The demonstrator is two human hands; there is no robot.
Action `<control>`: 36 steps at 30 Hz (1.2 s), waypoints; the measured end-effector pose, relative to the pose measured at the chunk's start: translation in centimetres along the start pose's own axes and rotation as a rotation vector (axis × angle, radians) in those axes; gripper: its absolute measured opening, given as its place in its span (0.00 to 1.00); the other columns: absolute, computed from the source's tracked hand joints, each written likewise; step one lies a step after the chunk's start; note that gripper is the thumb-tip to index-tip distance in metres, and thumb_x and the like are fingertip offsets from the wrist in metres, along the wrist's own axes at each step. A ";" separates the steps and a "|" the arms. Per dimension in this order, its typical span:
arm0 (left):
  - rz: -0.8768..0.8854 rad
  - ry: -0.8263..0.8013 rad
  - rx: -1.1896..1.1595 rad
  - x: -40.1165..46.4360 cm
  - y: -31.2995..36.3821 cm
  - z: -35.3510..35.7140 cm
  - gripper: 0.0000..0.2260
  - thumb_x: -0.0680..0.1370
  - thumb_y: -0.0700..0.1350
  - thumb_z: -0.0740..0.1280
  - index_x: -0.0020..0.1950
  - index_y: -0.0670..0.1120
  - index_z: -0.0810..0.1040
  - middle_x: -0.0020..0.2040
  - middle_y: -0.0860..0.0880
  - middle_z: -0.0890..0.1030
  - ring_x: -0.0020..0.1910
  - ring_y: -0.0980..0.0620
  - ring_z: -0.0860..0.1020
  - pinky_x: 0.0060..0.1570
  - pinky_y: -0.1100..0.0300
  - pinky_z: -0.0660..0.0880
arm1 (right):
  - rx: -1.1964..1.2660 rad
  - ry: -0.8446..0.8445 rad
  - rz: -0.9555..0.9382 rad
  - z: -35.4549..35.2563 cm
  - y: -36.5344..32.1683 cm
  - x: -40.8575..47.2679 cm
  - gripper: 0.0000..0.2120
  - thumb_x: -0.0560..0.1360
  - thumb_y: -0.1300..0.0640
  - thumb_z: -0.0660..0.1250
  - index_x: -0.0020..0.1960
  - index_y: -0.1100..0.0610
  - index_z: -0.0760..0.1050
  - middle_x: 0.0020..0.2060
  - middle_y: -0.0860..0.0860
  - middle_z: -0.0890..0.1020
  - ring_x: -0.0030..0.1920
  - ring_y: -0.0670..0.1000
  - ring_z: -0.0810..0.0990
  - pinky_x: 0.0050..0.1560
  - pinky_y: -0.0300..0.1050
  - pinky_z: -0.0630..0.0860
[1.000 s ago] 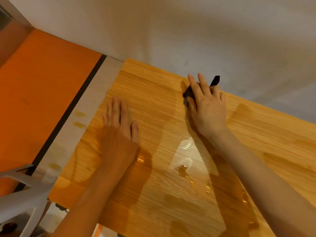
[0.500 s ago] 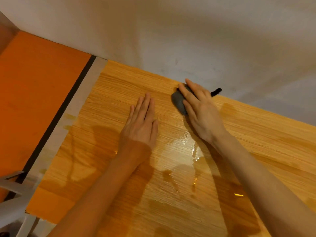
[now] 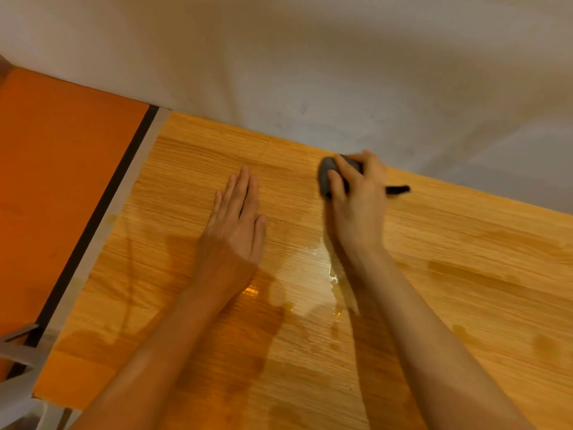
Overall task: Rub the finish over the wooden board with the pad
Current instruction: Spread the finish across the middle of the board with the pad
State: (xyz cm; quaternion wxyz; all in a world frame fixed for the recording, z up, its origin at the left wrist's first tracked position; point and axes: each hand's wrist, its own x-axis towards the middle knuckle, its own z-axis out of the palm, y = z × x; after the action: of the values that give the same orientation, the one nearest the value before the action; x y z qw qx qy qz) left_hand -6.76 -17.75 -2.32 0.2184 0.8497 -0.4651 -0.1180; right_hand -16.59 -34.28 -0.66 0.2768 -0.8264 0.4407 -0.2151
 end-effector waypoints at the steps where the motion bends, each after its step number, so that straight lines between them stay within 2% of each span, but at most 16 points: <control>1: 0.003 0.002 -0.006 0.0 0.0 0.0 0.26 0.84 0.49 0.50 0.81 0.41 0.51 0.82 0.45 0.48 0.82 0.49 0.45 0.79 0.57 0.38 | 0.012 -0.028 -0.036 0.8 -0.8 0.2 0.14 0.79 0.59 0.64 0.62 0.61 0.78 0.63 0.57 0.74 0.66 0.57 0.69 0.66 0.40 0.62; 3: 0.006 -0.007 -0.014 -0.1 0.0 -0.1 0.26 0.84 0.49 0.51 0.81 0.41 0.51 0.82 0.45 0.49 0.82 0.49 0.45 0.79 0.56 0.40 | 0.005 -0.005 -0.088 0.5 -0.2 0.2 0.14 0.78 0.58 0.65 0.62 0.57 0.78 0.66 0.53 0.73 0.66 0.54 0.68 0.66 0.41 0.65; 5: 0.001 -0.018 -0.011 -0.1 0.0 -0.1 0.27 0.85 0.50 0.50 0.81 0.42 0.50 0.82 0.46 0.47 0.82 0.49 0.45 0.79 0.55 0.40 | -0.005 0.112 -0.031 -1.7 2.5 -0.4 0.12 0.77 0.55 0.66 0.59 0.54 0.81 0.62 0.51 0.76 0.61 0.55 0.70 0.62 0.46 0.70; 7: 0.003 -0.023 0.000 -0.1 -0.1 -0.1 0.27 0.85 0.50 0.49 0.82 0.42 0.49 0.82 0.46 0.46 0.82 0.49 0.44 0.79 0.54 0.40 | -0.009 0.239 0.100 -4.4 5.2 -1.1 0.13 0.76 0.51 0.67 0.57 0.55 0.82 0.56 0.52 0.77 0.57 0.57 0.71 0.58 0.44 0.69; 9: 0.009 -0.022 0.004 -0.1 -0.2 -0.1 0.26 0.86 0.49 0.49 0.82 0.42 0.48 0.82 0.46 0.46 0.82 0.49 0.43 0.80 0.54 0.40 | -0.072 0.231 0.151 -5.5 6.2 -1.7 0.19 0.76 0.45 0.66 0.60 0.57 0.80 0.54 0.54 0.75 0.56 0.57 0.70 0.56 0.40 0.66; 12: 0.004 -0.027 0.002 0.0 -0.4 -0.1 0.26 0.86 0.49 0.50 0.82 0.43 0.47 0.82 0.46 0.44 0.81 0.50 0.42 0.79 0.56 0.37 | -0.450 0.113 -0.084 -5.8 5.9 -2.5 0.25 0.78 0.40 0.59 0.65 0.57 0.76 0.51 0.58 0.73 0.52 0.59 0.68 0.52 0.50 0.64; 14: 0.011 -0.035 0.003 0.0 -0.5 0.0 0.26 0.86 0.50 0.49 0.82 0.43 0.46 0.82 0.46 0.44 0.81 0.50 0.42 0.79 0.57 0.37 | -0.547 0.036 -0.232 -6.5 6.6 -2.6 0.26 0.78 0.41 0.60 0.67 0.59 0.74 0.53 0.60 0.72 0.55 0.60 0.67 0.56 0.55 0.66; 15: 0.013 -0.037 0.003 0.0 -0.5 0.0 0.26 0.86 0.50 0.48 0.82 0.43 0.46 0.82 0.46 0.44 0.81 0.50 0.42 0.79 0.56 0.37 | -0.513 0.009 -0.256 -6.6 7.0 -2.5 0.25 0.78 0.43 0.62 0.67 0.60 0.73 0.58 0.61 0.72 0.60 0.61 0.66 0.62 0.56 0.67; 17: 0.013 -0.039 0.005 0.1 -0.5 0.0 0.26 0.86 0.50 0.49 0.82 0.42 0.46 0.82 0.46 0.44 0.81 0.50 0.42 0.79 0.54 0.39 | -0.309 -0.027 -0.176 -6.1 6.9 -2.1 0.23 0.79 0.49 0.64 0.69 0.61 0.71 0.69 0.60 0.66 0.71 0.60 0.62 0.72 0.52 0.61; 19: 0.009 -0.040 0.015 0.1 -0.5 0.1 0.26 0.86 0.50 0.49 0.82 0.42 0.46 0.82 0.46 0.44 0.81 0.49 0.42 0.79 0.54 0.39 | -0.183 -0.012 -0.039 -4.2 5.3 -2.1 0.23 0.81 0.54 0.61 0.73 0.60 0.65 0.75 0.58 0.61 0.75 0.58 0.59 0.75 0.50 0.57; 22: 0.011 -0.033 0.030 0.1 -0.5 0.1 0.27 0.85 0.51 0.47 0.82 0.42 0.47 0.82 0.46 0.45 0.81 0.49 0.43 0.79 0.56 0.37 | -0.212 -0.053 -0.040 0.1 0.9 -1.9 0.24 0.81 0.52 0.59 0.75 0.59 0.62 0.76 0.58 0.60 0.76 0.60 0.57 0.77 0.55 0.51; 25: 0.021 -0.022 0.031 0.2 -0.4 0.1 0.26 0.85 0.50 0.47 0.82 0.41 0.49 0.82 0.45 0.46 0.82 0.48 0.44 0.78 0.57 0.37 | -0.244 -0.190 -0.217 2.6 -1.9 -1.6 0.25 0.82 0.51 0.56 0.76 0.60 0.60 0.77 0.57 0.58 0.77 0.58 0.54 0.78 0.54 0.50; 27: 0.026 -0.024 0.022 0.1 -0.4 0.0 0.26 0.85 0.49 0.49 0.81 0.40 0.50 0.82 0.44 0.47 0.82 0.47 0.45 0.79 0.56 0.38 | -0.297 -0.204 -0.251 1.3 -0.6 -1.2 0.23 0.82 0.54 0.56 0.75 0.61 0.60 0.77 0.56 0.57 0.78 0.57 0.52 0.78 0.52 0.47; 29: 0.029 -0.022 0.020 0.1 -0.4 0.0 0.26 0.85 0.48 0.52 0.81 0.40 0.50 0.82 0.44 0.47 0.82 0.47 0.45 0.79 0.56 0.38 | -0.306 -0.143 -0.134 -1.5 2.8 -1.3 0.22 0.82 0.57 0.56 0.75 0.62 0.62 0.77 0.57 0.58 0.78 0.58 0.53 0.78 0.50 0.44; 32: 0.022 -0.033 0.027 0.1 -0.4 0.0 0.26 0.86 0.48 0.51 0.81 0.40 0.49 0.82 0.44 0.46 0.82 0.47 0.44 0.79 0.56 0.38 | -0.340 -0.012 0.110 -5.3 6.5 -2.1 0.22 0.83 0.58 0.55 0.75 0.62 0.60 0.76 0.59 0.61 0.76 0.60 0.56 0.78 0.55 0.48; 36: 0.022 -0.036 0.036 0.3 -0.4 -0.2 0.26 0.85 0.48 0.50 0.81 0.40 0.49 0.82 0.43 0.47 0.82 0.46 0.45 0.79 0.54 0.39 | -0.433 0.001 -0.006 -1.0 2.2 -0.3 0.21 0.82 0.51 0.54 0.73 0.54 0.66 0.68 0.57 0.71 0.67 0.59 0.68 0.71 0.53 0.61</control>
State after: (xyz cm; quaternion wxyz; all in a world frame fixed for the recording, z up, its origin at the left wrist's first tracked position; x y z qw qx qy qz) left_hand -6.23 -17.71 -2.35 0.1959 0.8460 -0.4805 -0.1223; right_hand -18.63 -35.29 -1.37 0.0919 -0.8677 0.4744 -0.1164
